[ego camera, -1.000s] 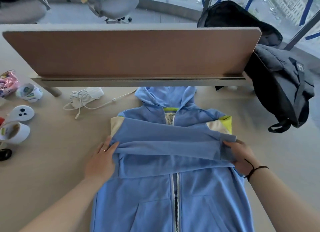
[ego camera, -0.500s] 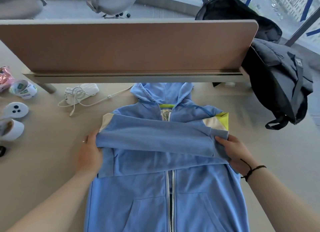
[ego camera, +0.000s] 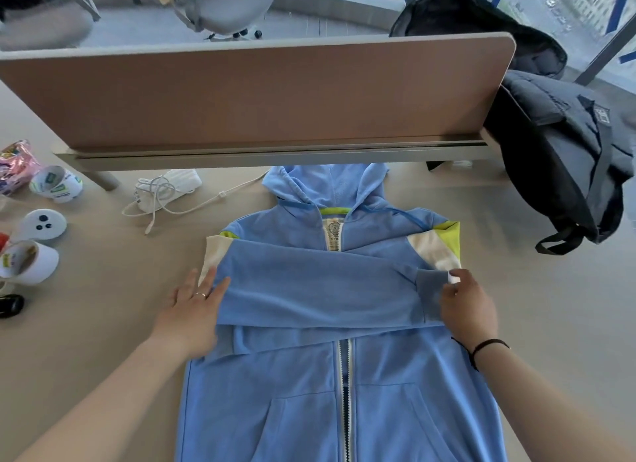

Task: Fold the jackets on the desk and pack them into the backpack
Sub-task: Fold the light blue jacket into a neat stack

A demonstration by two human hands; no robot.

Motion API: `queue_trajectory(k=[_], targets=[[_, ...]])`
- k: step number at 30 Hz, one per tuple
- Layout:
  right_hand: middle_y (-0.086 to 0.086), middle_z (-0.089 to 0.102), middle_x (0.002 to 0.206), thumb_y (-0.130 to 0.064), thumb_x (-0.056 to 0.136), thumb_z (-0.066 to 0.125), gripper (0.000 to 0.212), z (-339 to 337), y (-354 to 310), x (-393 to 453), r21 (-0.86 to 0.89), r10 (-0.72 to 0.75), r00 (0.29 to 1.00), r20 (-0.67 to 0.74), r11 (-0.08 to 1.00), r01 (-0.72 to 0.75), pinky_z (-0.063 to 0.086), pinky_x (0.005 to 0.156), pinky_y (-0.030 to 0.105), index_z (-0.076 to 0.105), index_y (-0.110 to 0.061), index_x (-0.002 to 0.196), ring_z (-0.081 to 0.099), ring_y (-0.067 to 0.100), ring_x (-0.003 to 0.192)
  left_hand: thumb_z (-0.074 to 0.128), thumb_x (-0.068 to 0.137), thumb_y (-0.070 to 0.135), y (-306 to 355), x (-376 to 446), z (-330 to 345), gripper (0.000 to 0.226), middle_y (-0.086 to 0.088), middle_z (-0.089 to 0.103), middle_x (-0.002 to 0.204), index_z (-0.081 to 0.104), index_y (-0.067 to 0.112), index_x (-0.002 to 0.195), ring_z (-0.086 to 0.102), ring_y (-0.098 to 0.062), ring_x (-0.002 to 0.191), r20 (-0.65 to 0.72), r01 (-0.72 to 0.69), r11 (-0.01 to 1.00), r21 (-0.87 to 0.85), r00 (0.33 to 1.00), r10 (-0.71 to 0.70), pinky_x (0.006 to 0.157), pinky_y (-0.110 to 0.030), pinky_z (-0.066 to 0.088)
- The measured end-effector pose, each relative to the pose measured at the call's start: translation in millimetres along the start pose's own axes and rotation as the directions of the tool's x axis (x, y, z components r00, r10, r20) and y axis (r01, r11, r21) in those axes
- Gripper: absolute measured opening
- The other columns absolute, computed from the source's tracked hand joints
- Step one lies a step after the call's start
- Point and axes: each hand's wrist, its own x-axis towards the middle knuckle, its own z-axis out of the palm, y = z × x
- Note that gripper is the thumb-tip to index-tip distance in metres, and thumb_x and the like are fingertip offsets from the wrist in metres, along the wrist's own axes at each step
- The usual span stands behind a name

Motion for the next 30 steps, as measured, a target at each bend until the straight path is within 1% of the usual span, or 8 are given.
queue_trajectory(k=[3,5,8,11,14,19,27,30], targets=[[0.019,0.054,0.133,-0.021,0.089,0.065,0.047,11.1,2.9,-13.0,-0.260,-0.284,0.957,-0.068,0.931,0.258,0.047,0.088,0.050,0.055,-0.016,0.134,0.056,0.044,0.111,0.048,0.092,0.032,25.8,-0.6,-7.2,0.090,0.002,-0.036,0.160,-0.013,0.031,0.158,-0.032,-0.024,0.148,-0.007,-0.141,0.985,-0.100,0.990,0.141,0.124,-0.046,-0.007],[0.017,0.040,0.152,-0.043,0.091,0.062,0.057,24.3,3.9,-22.1,-0.413,-0.443,0.896,0.043,0.808,0.419,0.033,0.108,0.053,0.048,-0.024,0.144,0.044,0.041,0.134,0.035,0.096,0.065,50.4,0.8,1.3,0.083,0.006,-0.036,0.159,-0.014,0.036,0.157,-0.033,-0.021,0.147,-0.061,-0.219,0.965,-0.146,0.975,0.212,0.123,-0.046,-0.011],[0.008,0.021,0.165,-0.066,0.094,0.031,0.066,47.8,17.0,-34.9,-0.484,-0.478,0.849,0.226,0.701,0.524,0.006,0.120,0.052,0.032,-0.036,0.154,0.023,0.029,0.151,-0.016,0.067,0.088,78.4,5.0,34.3,0.098,0.008,-0.036,0.158,-0.025,0.039,0.151,-0.030,-0.023,0.149,-0.093,-0.193,0.967,-0.164,0.979,0.180,0.122,-0.052,-0.012],[0.003,0.002,0.169,-0.071,0.097,0.013,0.069,57.4,31.4,-43.8,-0.493,-0.428,0.861,0.274,0.707,0.508,0.000,0.124,0.053,0.012,-0.041,0.158,0.009,0.026,0.155,-0.034,0.061,0.085,85.1,7.7,65.2,0.094,0.010,-0.043,0.154,-0.035,0.042,0.145,-0.034,-0.022,0.146,-0.143,-0.119,0.978,-0.169,0.985,0.095,0.117,-0.057,-0.020],[0.002,-0.004,0.169,-0.073,0.097,0.010,0.069,58.3,35.0,-45.0,-0.487,-0.437,0.861,0.259,0.711,0.507,-0.005,0.124,0.052,0.006,-0.041,0.158,0.002,0.025,0.155,-0.024,0.075,0.084,80.7,10.7,79.4,0.083,0.011,-0.038,0.157,-0.034,0.044,0.147,-0.032,-0.019,0.148,-0.189,-0.104,0.980,-0.168,0.979,0.071,0.116,-0.056,-0.021],[0.001,-0.005,0.169,-0.073,0.097,0.013,0.067,60.4,38.7,-53.2,-0.458,-0.459,0.843,0.279,0.708,0.537,-0.004,0.124,0.051,0.007,-0.045,0.157,-0.001,0.025,0.155,0.015,0.097,0.074,72.5,4.3,93.7,0.075,0.002,-0.002,0.169,0.001,0.035,0.160,0.003,-0.026,0.152,-0.208,-0.074,0.993,-0.093,0.977,0.053,0.117,-0.055,-0.004],[-0.001,0.013,0.168,-0.071,0.096,0.029,0.061,58.9,52.6,-104.3,-0.353,-0.479,0.805,0.350,0.728,0.588,0.012,0.120,0.051,0.030,-0.048,0.153,0.022,0.026,0.151,0.020,0.097,0.073,54.5,-46.7,135.3,0.073,-0.003,0.025,0.165,0.035,0.031,0.155,0.000,-0.025,0.155,-0.129,-0.040,0.999,-0.028,0.991,0.036,0.113,-0.055,0.012],[0.002,0.028,0.164,-0.068,0.093,0.035,0.059,58.0,54.5,-120.2,-0.331,-0.500,0.800,0.332,0.732,0.596,0.019,0.119,0.055,0.042,-0.046,0.148,0.036,0.029,0.145,0.011,0.095,0.076,64.1,-58.7,118.4,0.075,0.001,0.025,0.163,0.044,0.035,0.149,0.020,-0.029,0.151,-0.065,0.009,0.997,-0.076,0.998,-0.014,0.113,-0.060,0.009]])
